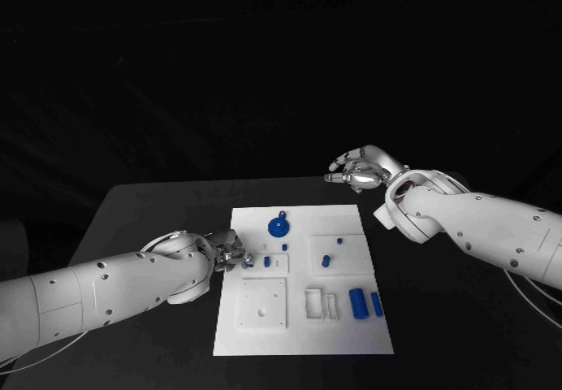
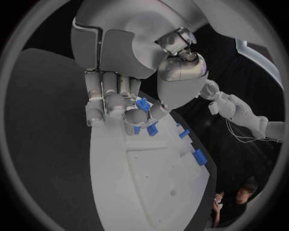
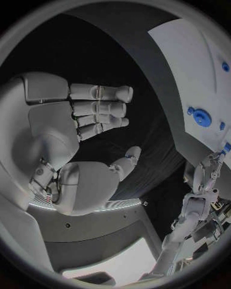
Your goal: Assemble the parts on the task board
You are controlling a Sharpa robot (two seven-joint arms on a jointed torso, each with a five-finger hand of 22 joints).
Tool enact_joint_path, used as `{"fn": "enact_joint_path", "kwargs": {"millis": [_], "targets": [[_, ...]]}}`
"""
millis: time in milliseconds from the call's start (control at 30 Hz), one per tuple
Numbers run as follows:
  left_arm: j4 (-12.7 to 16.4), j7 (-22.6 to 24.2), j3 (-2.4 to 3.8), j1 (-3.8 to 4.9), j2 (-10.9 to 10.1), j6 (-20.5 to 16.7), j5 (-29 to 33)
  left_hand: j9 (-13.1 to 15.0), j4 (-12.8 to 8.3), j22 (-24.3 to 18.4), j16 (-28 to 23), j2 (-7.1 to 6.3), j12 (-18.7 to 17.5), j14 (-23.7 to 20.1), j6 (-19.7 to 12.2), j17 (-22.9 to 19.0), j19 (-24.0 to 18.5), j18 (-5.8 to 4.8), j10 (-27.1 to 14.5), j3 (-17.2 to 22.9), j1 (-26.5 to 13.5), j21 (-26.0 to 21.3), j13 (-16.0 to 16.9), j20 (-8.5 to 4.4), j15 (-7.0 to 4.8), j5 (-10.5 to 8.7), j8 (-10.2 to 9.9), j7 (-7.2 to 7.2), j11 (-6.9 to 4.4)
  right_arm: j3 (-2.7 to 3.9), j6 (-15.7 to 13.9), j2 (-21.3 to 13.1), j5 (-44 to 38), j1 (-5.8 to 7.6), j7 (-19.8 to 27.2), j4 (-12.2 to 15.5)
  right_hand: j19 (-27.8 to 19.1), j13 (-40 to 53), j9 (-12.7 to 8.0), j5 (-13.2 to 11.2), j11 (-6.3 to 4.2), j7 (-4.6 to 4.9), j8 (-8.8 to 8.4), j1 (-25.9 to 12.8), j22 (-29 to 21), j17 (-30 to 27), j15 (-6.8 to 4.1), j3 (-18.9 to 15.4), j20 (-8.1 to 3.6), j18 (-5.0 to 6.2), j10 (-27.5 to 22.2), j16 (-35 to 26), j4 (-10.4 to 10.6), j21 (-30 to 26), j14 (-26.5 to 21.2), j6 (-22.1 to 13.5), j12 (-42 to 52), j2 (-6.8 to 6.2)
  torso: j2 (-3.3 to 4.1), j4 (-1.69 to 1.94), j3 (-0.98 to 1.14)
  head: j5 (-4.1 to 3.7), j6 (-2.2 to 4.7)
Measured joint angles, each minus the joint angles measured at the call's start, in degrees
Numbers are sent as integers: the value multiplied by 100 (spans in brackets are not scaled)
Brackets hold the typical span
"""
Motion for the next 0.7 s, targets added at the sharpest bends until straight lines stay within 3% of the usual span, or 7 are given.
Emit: {"fn": "enact_joint_path", "kwargs": {"millis": [700], "targets": [[0,-46,2,-9,22,-54,-5,1,8,-1,0,-4,49,0,0,-1,34,-1,-8,0,3,23,17,-9,0,-45,56,0,-16,0,0,0,0,0,-1,0,-1,-4,-5,0,20,18,0,0,-1,-6,0,-16,1,0,-20,0,16,0,0,6,-1,0,-1,-3,2,12,-3]]}}
